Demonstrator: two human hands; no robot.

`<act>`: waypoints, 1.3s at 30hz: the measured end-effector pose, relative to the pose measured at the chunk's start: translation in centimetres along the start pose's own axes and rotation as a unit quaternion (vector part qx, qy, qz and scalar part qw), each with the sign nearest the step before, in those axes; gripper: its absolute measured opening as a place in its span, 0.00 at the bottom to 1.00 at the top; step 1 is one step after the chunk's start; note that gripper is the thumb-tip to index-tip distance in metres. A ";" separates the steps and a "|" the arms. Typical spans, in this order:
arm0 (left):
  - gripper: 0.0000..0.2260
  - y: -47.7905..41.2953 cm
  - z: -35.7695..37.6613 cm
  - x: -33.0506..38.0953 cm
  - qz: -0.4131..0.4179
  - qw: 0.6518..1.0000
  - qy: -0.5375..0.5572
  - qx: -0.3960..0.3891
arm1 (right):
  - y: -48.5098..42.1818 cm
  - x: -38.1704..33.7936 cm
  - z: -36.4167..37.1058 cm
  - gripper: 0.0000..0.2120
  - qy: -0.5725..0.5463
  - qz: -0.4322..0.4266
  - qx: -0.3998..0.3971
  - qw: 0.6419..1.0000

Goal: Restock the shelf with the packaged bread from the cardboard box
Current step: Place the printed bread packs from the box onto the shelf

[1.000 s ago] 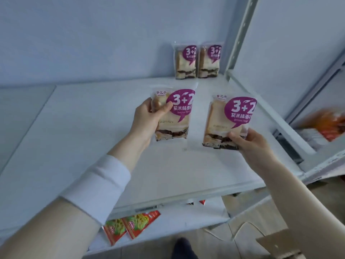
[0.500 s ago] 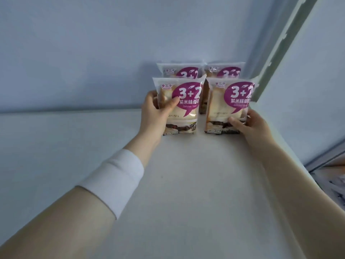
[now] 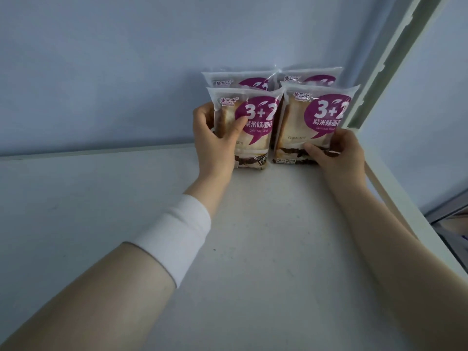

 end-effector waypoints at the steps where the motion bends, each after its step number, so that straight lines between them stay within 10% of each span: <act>1: 0.19 0.1 0.0 0.3 -0.005 1.000 -0.006 -0.003 | 0.4 -0.2 0.0 0.21 0.011 0.005 0.003 1.000; 9: 0.32 3.8 -3.4 4.8 0.012 0.963 -0.259 -0.074 | 8.8 -2.2 -1.7 0.35 0.205 0.001 0.061 0.977; 14: 0.24 12.2 -6.8 7.8 0.184 0.774 -0.469 -0.385 | 19.3 -2.1 -4.2 0.30 0.435 -0.047 0.032 0.899; 20: 0.24 21.9 -11.2 13.6 0.156 0.675 -0.494 -0.526 | 33.4 -0.6 -8.9 0.25 0.546 -0.018 0.042 0.836; 28: 0.23 37.6 -9.2 22.0 0.261 0.577 -0.429 -0.644 | 47.5 4.2 -20.9 0.25 0.538 0.065 0.044 0.839; 39: 0.19 68.6 -0.5 22.2 0.306 0.406 -0.343 -0.790 | 68.3 26.2 -40.8 0.17 0.539 0.376 0.061 0.751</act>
Point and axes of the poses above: each hand's wrist, its own y-axis away from the middle knuckle, its own z-axis out of the palm, x = y × z, the point moved 4 cm from there along -y, towards the middle knuckle, and after that the axes turned 12 degrees about z, right-handed, at the moved point
